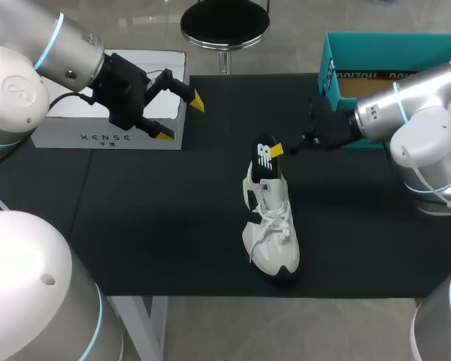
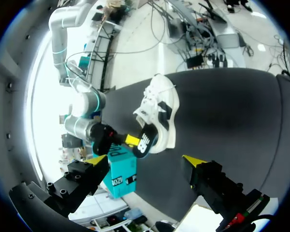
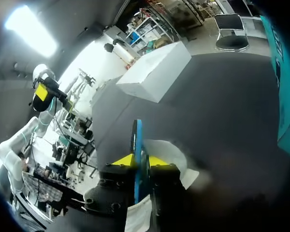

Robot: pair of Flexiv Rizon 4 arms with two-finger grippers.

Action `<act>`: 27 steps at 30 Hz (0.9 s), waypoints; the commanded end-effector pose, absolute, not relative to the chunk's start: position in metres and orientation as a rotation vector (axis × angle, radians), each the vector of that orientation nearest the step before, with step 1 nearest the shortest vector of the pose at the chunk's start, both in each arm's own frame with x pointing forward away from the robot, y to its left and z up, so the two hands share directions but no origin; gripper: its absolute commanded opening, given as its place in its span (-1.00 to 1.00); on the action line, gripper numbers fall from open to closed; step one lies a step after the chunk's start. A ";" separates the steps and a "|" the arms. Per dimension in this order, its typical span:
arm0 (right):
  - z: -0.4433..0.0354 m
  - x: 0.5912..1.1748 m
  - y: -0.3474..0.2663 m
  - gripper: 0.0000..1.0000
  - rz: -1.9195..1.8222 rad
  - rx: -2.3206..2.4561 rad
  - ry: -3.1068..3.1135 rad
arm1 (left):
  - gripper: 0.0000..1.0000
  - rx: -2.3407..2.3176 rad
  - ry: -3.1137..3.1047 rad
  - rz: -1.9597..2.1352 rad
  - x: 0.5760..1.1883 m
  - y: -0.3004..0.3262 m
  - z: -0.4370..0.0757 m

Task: Take the shoe out of the shoebox, open the shoe tongue, remove and reinsert the insole, then place the shoe into the shoebox

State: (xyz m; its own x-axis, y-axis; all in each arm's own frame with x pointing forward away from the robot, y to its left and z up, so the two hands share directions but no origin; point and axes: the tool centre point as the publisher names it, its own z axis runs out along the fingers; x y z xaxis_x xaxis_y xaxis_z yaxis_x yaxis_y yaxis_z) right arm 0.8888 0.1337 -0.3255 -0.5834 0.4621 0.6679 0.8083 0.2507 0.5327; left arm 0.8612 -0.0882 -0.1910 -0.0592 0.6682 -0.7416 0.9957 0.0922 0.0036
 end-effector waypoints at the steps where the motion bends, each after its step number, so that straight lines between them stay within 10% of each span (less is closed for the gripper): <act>1: -0.331 0.890 0.139 -1.00 -1.249 -1.162 -2.150 | 1.00 1.637 1.792 -0.719 0.861 -0.088 -0.191; 27: -0.365 0.836 0.149 -1.00 -1.136 -1.203 -2.043 | 1.00 1.637 1.792 -0.719 0.861 -0.088 -0.191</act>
